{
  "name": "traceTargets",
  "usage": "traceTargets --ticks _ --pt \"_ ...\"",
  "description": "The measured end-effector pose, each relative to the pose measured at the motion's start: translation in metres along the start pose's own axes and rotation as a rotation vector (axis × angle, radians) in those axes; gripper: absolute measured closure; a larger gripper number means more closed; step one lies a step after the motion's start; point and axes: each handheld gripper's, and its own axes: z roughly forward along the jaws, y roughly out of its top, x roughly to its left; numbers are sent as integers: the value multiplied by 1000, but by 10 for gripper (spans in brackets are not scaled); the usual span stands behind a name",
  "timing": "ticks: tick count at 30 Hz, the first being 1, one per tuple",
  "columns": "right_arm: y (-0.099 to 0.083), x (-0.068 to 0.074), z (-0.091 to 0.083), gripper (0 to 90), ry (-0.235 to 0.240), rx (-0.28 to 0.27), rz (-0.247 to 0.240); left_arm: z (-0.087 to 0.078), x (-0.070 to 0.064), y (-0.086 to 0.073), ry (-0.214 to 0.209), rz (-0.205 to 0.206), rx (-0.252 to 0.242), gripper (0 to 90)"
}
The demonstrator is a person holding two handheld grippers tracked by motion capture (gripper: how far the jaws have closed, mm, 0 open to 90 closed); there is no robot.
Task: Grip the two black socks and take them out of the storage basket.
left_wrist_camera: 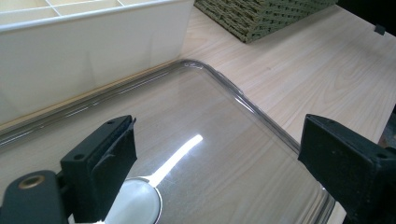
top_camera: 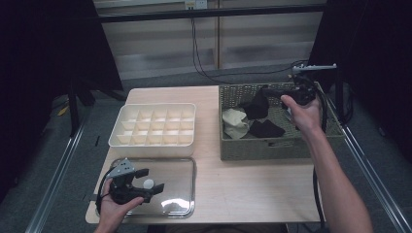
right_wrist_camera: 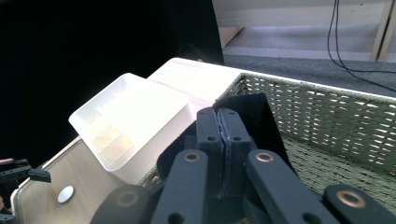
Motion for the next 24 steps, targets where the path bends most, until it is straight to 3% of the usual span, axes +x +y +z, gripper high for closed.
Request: traceTargets --ticks 17,24 --pt "4 20 -15 888 40 -42 -25 -2 -1 -1 10 -5 -1 108" --pt "1 28 -24 888 55 -51 -45 5 -4 3 -11 16 4 110"
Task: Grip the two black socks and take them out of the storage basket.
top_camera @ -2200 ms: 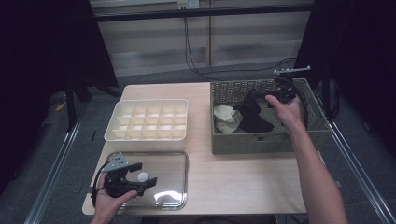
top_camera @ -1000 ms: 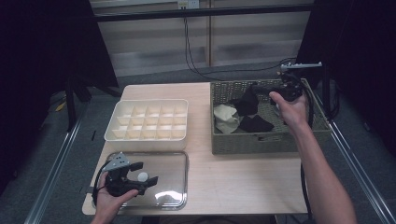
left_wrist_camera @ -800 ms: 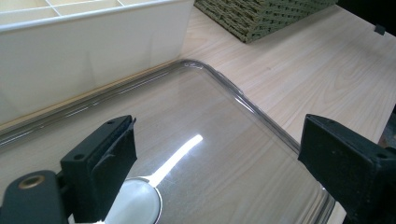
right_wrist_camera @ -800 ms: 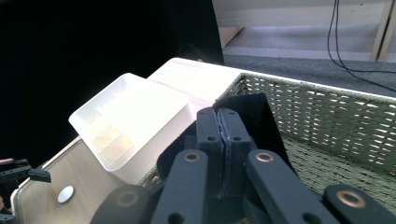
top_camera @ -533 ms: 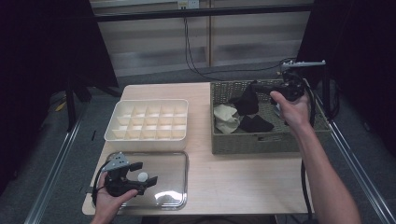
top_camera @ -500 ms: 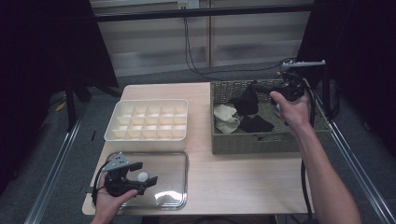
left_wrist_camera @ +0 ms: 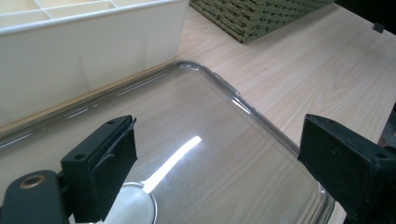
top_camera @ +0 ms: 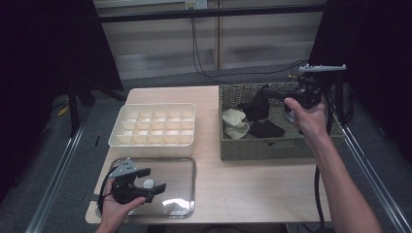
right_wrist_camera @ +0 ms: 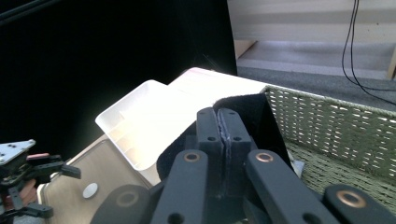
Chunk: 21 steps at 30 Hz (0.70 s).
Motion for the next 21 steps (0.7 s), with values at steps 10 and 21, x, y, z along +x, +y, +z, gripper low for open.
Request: traceTargets --ticks 10,21 --pt "2 19 -13 888 15 -1 -30 10 -3 14 3 28 3 110" --pt "3 35 -21 888 46 -17 -38 18 -3 33 -2 38 -56 127"
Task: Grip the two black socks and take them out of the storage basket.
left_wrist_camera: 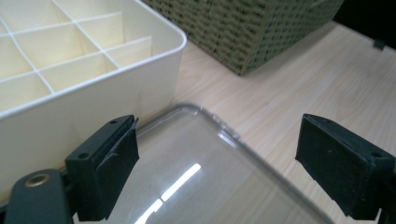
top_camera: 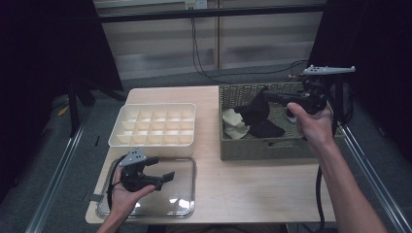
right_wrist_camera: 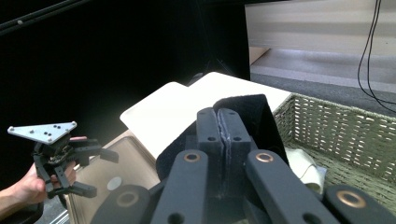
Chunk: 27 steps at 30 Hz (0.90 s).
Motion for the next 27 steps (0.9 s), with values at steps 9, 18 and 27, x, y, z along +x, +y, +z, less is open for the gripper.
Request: traceTargets --ticks 9,18,27 --pt "5 23 -6 888 41 -21 -32 5 2 -1 2 23 15 156" --pt "8 54 -5 888 93 -21 -76 4 1 -3 -3 16 13 192" --pt "-3 86 2 888 145 -17 -98 -3 -6 -2 -4 43 -1 230"
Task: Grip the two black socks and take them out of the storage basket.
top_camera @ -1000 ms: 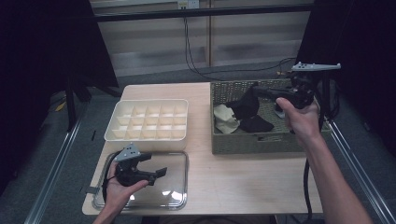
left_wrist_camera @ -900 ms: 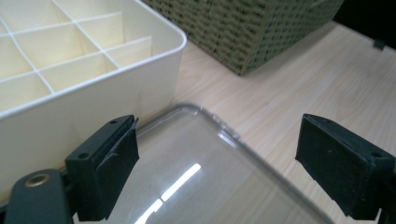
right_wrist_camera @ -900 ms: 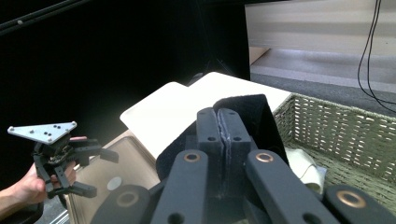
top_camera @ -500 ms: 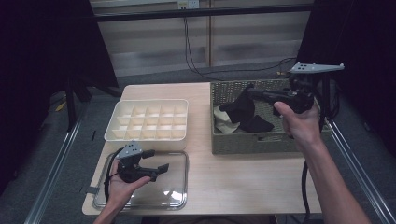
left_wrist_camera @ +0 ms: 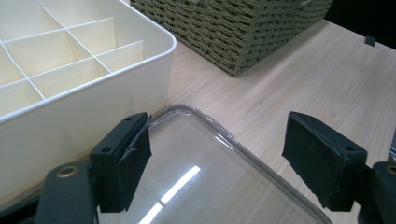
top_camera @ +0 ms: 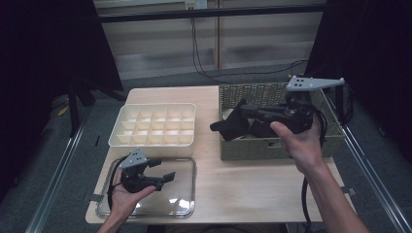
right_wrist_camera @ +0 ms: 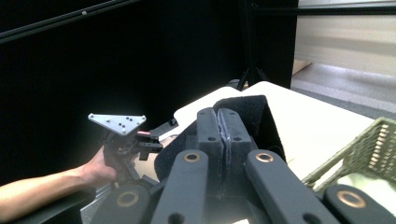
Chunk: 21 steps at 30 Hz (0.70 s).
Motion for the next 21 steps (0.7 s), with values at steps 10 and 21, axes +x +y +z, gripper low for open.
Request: traceTargets --ticks 10,21 --pt "-27 17 19 888 45 59 7 3 -9 7 -19 53 -6 377" --pt "-83 -7 45 888 63 143 92 25 -18 18 -53 78 -3 502"
